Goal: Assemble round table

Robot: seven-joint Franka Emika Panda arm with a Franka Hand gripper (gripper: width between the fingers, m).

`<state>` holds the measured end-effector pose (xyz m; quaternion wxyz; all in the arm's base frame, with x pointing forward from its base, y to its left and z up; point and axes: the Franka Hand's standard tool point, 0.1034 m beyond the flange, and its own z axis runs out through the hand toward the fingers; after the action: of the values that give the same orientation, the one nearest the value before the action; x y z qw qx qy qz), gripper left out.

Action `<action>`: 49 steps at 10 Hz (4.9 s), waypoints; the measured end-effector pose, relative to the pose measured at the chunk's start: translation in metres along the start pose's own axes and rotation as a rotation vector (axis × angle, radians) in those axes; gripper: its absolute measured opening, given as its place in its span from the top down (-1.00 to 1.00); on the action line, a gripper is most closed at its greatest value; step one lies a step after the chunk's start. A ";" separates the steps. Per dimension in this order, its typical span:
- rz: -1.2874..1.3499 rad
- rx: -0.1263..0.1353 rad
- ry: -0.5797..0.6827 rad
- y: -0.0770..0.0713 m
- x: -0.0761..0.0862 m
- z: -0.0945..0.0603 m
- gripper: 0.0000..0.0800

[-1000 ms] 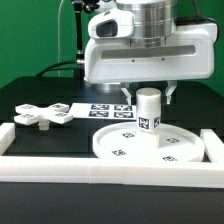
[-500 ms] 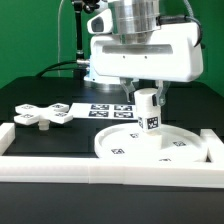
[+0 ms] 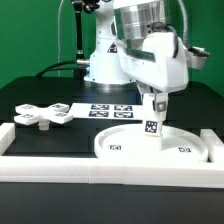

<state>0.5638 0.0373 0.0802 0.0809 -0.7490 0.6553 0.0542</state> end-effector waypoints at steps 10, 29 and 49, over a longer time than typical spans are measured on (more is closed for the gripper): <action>-0.334 -0.033 -0.009 -0.007 -0.004 -0.004 -0.62; -1.995 -0.108 0.018 -0.007 0.001 -0.003 -0.62; -3.202 -0.406 -0.113 0.005 0.002 0.009 -0.40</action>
Offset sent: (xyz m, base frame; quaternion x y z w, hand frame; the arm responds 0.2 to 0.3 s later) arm 0.0000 0.0000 0.0000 0.0000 0.0000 0.0000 1.0000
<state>0.5591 0.0366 0.0706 0.0210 0.6246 0.7803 -0.0260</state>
